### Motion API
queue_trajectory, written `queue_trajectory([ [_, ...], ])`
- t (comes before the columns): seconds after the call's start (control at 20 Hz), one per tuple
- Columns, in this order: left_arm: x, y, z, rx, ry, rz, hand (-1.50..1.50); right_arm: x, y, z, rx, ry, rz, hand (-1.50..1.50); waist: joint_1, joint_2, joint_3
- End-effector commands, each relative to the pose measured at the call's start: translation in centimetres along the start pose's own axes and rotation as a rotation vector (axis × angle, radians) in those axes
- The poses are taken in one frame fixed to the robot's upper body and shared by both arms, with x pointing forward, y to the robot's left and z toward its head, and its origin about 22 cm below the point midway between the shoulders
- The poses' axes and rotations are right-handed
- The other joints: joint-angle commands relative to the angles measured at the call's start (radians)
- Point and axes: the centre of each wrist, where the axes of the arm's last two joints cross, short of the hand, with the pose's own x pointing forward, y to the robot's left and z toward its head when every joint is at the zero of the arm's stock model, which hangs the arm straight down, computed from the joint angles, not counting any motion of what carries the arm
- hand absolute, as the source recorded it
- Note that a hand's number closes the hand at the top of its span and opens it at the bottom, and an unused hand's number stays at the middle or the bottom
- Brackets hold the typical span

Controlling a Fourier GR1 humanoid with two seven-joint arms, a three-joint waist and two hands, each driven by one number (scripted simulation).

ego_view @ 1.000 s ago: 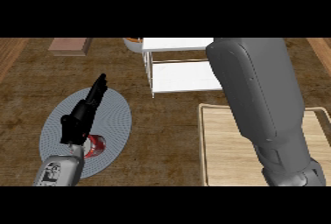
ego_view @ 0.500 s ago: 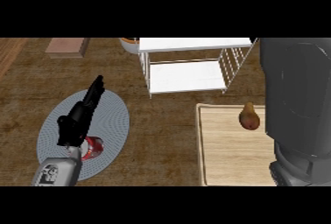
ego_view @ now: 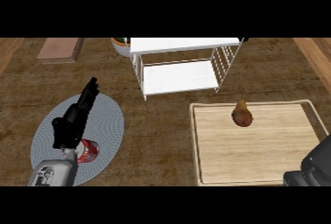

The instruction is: Pick the sweet potato from the tray and place it in the tiered shelf

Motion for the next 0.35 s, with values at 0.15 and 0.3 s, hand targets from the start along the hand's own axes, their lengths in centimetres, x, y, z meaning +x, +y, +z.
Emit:
queue_trajectory([
  [0.15, -1.0, 0.0, 1.7, 0.008, 0.045, 0.014, 0.0, -2.4, -8.9, -1.1, 0.053, 0.072, 0.172, -1.5, -0.002, -0.001, -0.003],
  [0.3, -0.4, -0.7, 0.1, -0.004, 0.027, 0.015, 0.0, -4.5, -12.1, -0.5, 0.093, 0.07, 0.157, -1.5, -0.013, 0.006, -0.003],
])
